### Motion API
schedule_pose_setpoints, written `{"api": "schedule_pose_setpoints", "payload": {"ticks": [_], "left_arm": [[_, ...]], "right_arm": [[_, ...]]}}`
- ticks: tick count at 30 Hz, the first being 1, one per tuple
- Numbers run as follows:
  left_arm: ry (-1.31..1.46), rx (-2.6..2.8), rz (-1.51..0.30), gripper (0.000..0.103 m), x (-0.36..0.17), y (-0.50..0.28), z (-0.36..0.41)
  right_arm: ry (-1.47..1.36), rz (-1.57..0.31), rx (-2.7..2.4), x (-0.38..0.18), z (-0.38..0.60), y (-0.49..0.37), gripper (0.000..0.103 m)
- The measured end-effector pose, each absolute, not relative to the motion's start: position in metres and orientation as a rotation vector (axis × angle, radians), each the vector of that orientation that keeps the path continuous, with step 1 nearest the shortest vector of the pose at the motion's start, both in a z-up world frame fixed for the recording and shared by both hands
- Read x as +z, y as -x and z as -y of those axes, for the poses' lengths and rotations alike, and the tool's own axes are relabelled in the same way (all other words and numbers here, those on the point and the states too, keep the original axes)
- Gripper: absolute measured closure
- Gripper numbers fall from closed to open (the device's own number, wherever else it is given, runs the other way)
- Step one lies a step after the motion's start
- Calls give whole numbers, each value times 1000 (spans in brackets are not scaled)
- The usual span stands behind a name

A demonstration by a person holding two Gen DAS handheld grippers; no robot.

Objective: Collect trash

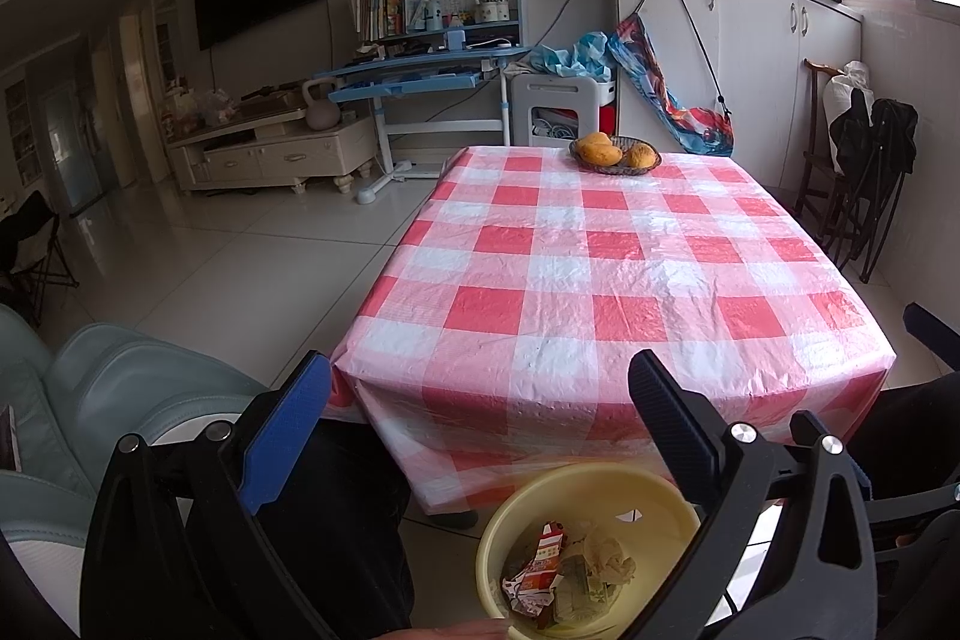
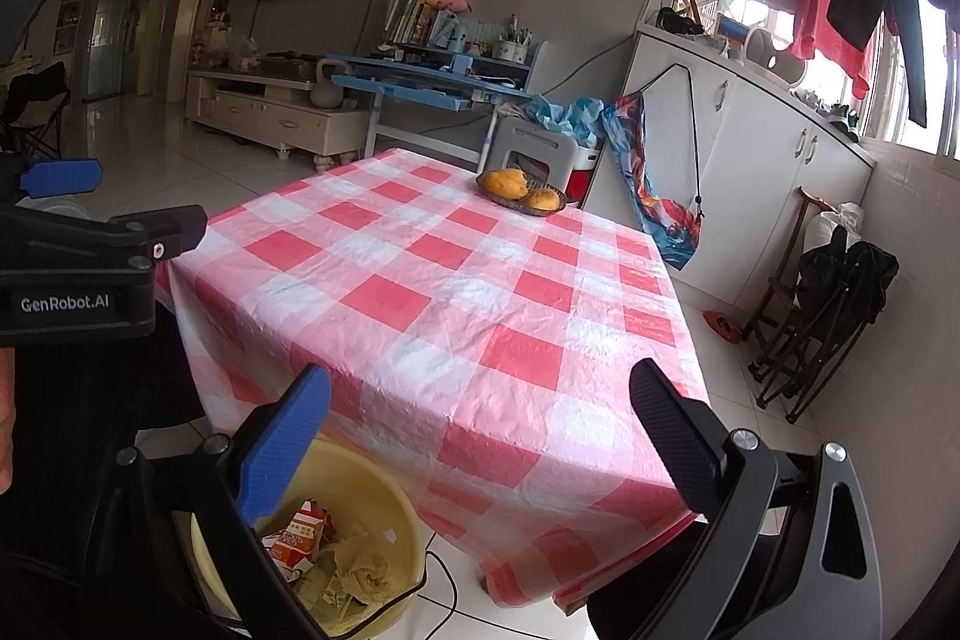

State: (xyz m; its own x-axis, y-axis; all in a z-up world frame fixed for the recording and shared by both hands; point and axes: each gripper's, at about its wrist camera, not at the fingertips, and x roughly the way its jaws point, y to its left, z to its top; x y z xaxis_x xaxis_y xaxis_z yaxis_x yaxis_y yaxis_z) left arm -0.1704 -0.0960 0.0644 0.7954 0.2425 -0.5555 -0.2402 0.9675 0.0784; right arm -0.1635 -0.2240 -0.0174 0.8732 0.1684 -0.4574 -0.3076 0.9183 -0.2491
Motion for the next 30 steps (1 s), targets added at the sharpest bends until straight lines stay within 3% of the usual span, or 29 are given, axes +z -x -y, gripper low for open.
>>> {"api": "schedule_pose_setpoints", "payload": {"ticks": [30], "left_arm": [[-13, 257, -603, 7, 62, 169, 95]], "right_arm": [[337, -444, 272, -20, 221, 164, 8]]}}
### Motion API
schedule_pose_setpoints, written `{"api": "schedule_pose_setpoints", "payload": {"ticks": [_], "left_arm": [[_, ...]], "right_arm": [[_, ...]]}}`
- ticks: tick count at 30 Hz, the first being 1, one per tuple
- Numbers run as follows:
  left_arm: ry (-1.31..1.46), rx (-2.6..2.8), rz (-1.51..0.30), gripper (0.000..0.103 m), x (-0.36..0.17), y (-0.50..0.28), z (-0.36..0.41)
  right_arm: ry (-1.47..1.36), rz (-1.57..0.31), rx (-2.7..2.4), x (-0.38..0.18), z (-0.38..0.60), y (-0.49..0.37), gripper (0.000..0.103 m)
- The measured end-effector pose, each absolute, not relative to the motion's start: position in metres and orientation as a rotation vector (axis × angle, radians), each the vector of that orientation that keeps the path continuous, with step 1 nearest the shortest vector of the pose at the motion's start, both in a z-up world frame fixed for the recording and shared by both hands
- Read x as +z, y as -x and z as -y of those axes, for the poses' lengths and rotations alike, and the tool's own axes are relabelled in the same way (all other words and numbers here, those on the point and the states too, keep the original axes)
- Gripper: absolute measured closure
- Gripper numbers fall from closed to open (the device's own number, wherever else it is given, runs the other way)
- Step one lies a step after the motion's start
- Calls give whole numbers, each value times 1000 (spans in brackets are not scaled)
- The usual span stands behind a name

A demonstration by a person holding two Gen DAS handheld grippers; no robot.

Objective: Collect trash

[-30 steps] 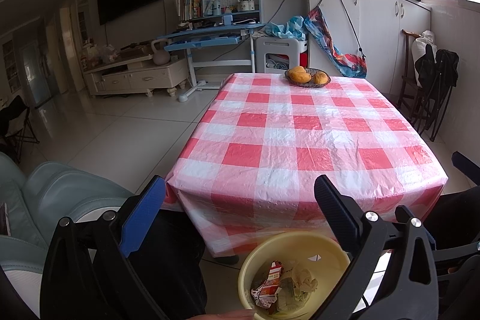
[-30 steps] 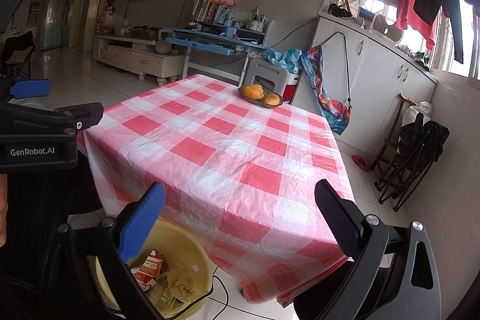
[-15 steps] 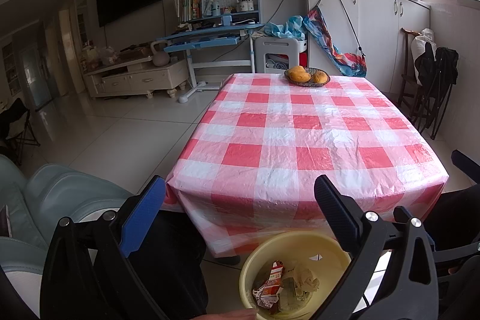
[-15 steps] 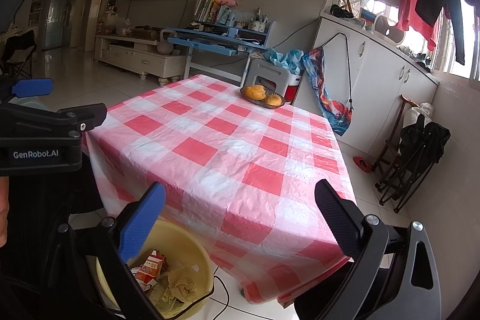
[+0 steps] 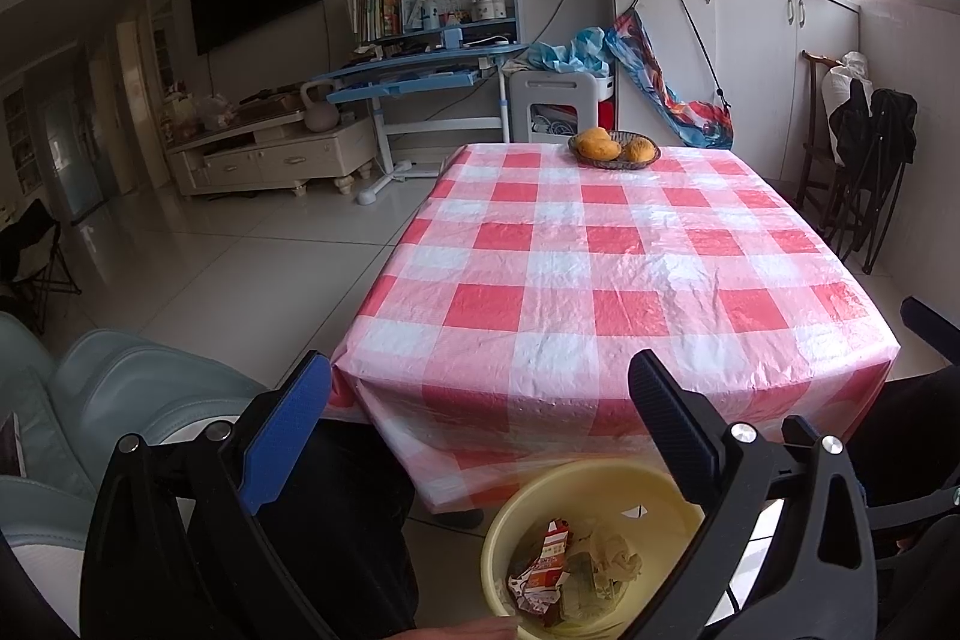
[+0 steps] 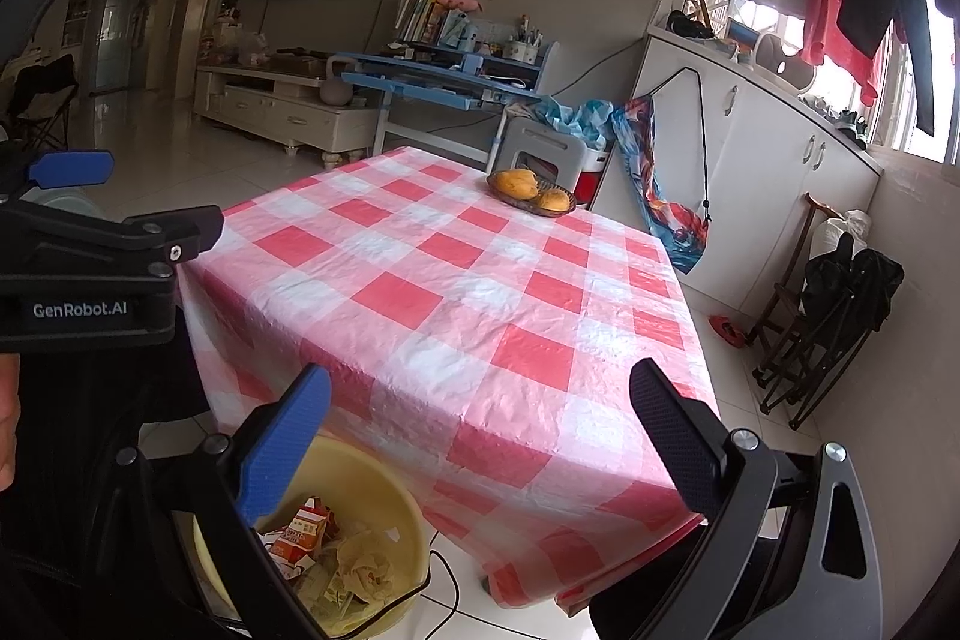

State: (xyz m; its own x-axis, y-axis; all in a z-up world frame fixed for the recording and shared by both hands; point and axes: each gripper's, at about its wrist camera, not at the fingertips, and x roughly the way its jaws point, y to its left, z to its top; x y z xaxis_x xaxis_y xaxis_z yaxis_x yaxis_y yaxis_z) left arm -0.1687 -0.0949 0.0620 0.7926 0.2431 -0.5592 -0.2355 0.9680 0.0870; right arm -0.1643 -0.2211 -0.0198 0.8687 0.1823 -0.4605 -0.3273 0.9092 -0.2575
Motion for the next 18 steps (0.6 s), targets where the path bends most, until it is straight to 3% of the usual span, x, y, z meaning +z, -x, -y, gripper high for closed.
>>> {"api": "schedule_pose_setpoints", "payload": {"ticks": [18], "left_arm": [[-14, 259, -606, 7, 59, 169, 92]], "right_arm": [[346, -445, 279, -22, 218, 163, 8]]}}
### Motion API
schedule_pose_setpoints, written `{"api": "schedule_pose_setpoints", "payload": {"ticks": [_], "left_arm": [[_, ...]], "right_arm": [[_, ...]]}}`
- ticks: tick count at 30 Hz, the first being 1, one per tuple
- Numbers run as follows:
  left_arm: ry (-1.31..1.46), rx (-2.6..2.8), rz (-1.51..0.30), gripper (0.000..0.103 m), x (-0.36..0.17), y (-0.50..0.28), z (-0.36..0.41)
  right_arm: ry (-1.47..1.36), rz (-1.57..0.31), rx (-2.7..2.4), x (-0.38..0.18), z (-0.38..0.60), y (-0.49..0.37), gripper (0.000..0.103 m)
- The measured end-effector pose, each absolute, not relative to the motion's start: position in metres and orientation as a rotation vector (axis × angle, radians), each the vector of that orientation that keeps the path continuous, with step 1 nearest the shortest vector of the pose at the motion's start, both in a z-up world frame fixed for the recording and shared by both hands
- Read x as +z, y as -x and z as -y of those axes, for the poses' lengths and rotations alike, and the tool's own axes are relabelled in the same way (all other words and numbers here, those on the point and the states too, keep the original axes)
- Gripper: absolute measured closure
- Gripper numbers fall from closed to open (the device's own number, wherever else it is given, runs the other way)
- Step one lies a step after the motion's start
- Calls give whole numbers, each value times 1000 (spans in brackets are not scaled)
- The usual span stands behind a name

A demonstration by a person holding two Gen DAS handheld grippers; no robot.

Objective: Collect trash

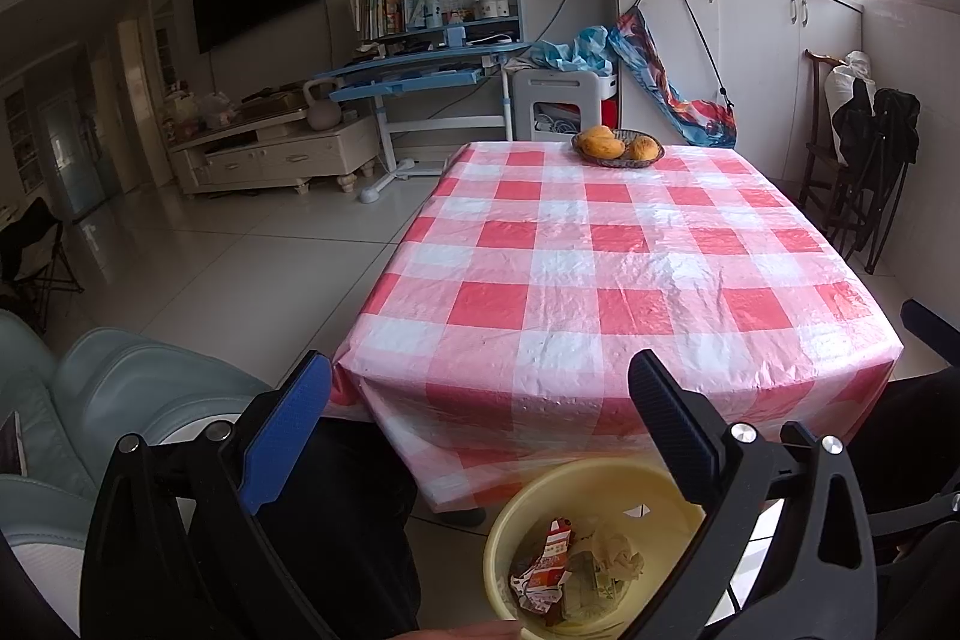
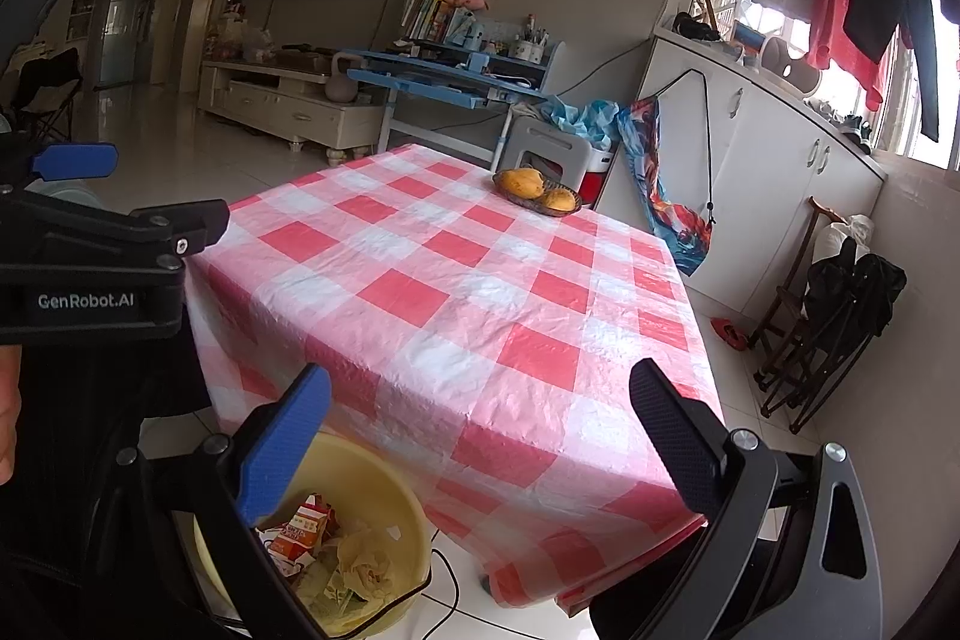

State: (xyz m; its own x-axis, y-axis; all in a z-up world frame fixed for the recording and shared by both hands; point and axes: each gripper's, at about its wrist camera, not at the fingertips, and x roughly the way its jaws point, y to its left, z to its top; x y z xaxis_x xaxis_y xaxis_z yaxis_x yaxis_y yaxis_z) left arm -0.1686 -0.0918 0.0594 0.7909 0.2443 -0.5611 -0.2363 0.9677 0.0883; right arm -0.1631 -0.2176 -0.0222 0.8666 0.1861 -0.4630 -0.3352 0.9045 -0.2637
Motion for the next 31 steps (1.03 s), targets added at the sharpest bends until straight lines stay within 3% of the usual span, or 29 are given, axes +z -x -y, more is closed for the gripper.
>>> {"api": "schedule_pose_setpoints", "payload": {"ticks": [21, 31], "left_arm": [[-93, 190, -590, 7, 67, 171, 95], [-36, 176, -723, 7, 59, 83, 70]], "right_arm": [[288, -477, 283, -17, 227, 154, 8], [356, -632, 283, -22, 232, 91, 8]]}}
